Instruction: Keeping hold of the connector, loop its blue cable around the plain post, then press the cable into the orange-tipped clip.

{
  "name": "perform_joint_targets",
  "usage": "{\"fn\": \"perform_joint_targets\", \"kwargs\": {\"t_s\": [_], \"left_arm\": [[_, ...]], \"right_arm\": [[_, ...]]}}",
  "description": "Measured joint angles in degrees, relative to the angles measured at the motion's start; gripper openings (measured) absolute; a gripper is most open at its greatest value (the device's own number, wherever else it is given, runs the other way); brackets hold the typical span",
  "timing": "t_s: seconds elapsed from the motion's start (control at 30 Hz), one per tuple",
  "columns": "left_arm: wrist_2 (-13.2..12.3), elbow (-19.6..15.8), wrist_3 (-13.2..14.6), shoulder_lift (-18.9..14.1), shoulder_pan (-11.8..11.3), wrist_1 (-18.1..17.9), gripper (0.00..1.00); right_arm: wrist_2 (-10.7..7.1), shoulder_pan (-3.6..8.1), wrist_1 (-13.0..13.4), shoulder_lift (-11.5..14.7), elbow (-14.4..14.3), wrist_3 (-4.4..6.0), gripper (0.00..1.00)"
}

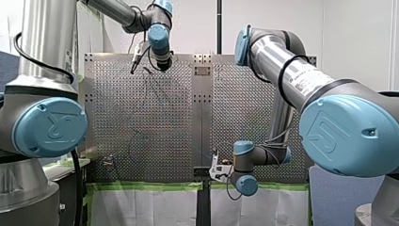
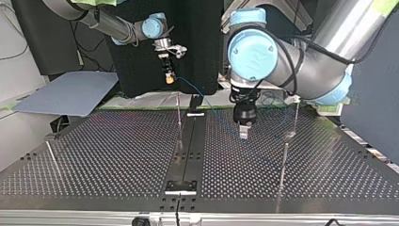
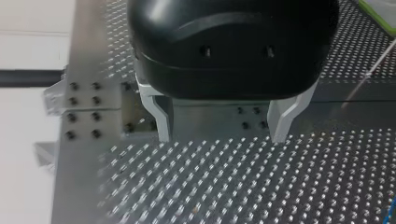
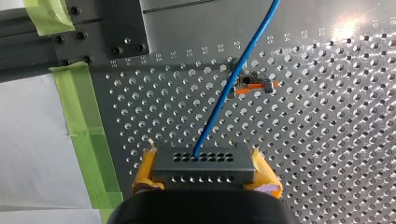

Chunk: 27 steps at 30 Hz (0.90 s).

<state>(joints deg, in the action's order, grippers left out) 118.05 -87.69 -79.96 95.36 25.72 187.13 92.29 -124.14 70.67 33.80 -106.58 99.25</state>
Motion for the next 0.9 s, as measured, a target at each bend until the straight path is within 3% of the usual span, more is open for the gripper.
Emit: {"fn": "perform_joint_targets", "kwargs": {"t_s": [0.17, 0.27, 0.57, 0.9], "left_arm": [[2.7, 0.0, 2.7, 2.7, 2.6, -2.7, 1.00], [4.2, 0.0, 4.2, 4.2, 2.9, -4.3, 1.00], [9.5, 0.4, 8.9, 7.7, 1.4, -9.3, 1.00], [14.8, 3.8, 10.9, 11.2, 0.4, -10.6, 1.00]], "right_arm": [[0.00, 0.00, 0.1, 0.0, 0.0, 0.00, 0.00], [0.00, 0.01, 0.2, 0.0, 0.0, 0.00, 0.00], [-0.23, 0.00, 0.3, 0.0, 0.0, 0.07, 0.00], [-0.30, -0.01, 0.4, 0.0, 0.0, 0.27, 0.00]]}}
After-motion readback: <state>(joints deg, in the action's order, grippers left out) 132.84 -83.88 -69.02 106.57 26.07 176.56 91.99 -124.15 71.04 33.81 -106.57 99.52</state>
